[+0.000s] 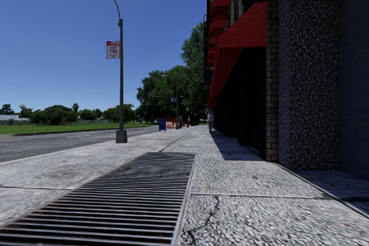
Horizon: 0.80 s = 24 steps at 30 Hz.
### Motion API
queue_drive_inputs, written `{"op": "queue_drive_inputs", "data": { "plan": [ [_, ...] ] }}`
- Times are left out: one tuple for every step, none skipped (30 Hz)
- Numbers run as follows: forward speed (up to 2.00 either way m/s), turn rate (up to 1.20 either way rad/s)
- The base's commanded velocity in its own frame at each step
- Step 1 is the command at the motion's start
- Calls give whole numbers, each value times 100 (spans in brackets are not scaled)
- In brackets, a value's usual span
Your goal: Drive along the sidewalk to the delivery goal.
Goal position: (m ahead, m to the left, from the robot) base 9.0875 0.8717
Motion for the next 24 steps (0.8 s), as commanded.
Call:
{"op": "queue_drive_inputs", "data": {
  "plan": [
    [200,0],
    [200,0],
    [200,0],
    [200,0],
    [200,0],
    [200,0],
    [200,0],
    [200,0],
    [200,0],
    [200,0],
    [200,0],
    [200,0],
    [200,0],
    [200,0],
    [200,0],
    [200,0],
    [200,0],
    [200,0],
    [200,0],
    [200,0],
    [200,0],
    [200,0],
    [200,0],
    [200,0]
  ]
}}
